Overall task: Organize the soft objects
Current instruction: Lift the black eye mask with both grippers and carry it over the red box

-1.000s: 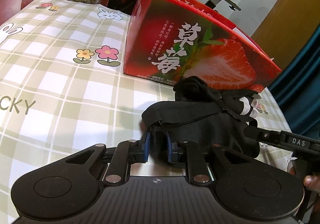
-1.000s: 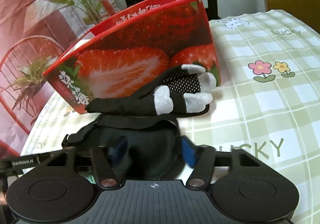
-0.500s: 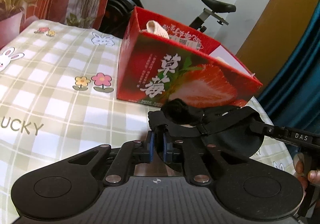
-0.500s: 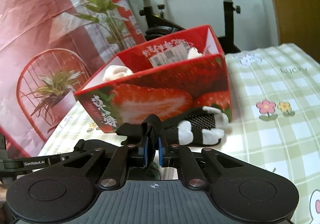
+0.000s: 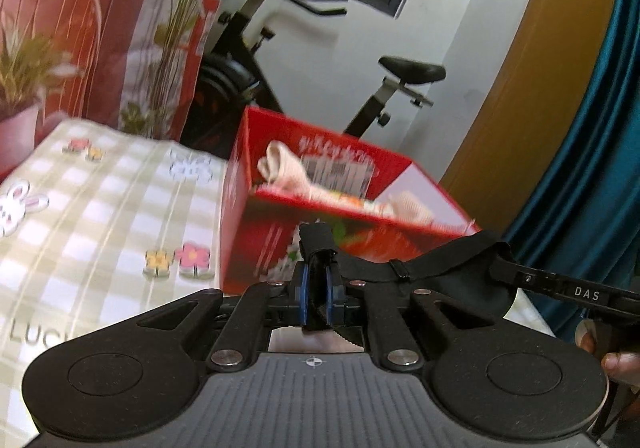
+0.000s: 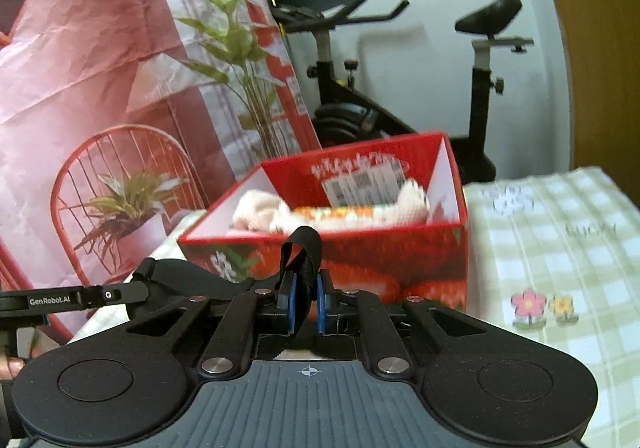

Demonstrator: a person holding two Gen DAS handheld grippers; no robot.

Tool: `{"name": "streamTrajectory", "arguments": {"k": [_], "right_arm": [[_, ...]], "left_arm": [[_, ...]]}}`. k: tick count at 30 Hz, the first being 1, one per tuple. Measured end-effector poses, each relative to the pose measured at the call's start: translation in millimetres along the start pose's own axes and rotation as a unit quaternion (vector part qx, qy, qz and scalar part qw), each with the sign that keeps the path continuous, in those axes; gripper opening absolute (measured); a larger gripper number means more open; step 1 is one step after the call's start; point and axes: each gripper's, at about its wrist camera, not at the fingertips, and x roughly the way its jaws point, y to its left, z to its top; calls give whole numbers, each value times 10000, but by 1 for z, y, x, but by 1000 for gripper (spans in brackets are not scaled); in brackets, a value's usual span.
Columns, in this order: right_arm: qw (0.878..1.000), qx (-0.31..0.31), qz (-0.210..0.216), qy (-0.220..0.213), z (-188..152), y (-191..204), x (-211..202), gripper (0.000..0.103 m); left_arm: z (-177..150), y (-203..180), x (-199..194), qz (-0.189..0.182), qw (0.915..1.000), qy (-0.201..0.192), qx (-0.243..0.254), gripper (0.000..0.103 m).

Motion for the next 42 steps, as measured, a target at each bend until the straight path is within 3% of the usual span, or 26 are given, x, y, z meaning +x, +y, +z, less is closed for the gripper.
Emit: {"name": "streamTrajectory", "arguments": {"k": [12,24,32,42], "right_arm": [[9977,-564,-63,-383,59,10,5,9],[9945,-842,-299,-556,102,2,34,9],[9940,-907,-488,-381,109,-8,63,9],[9941,-780,-692,301,90,-22,105,9]], "left_arm": [[42,-10,1,-82,9991,-421,61,10],[83,-23,26,35,9970,-708,319,10],[90,-20,57,132,9983,-401,412,10],[84,-13,95,120,9974,257,660,9]]}}
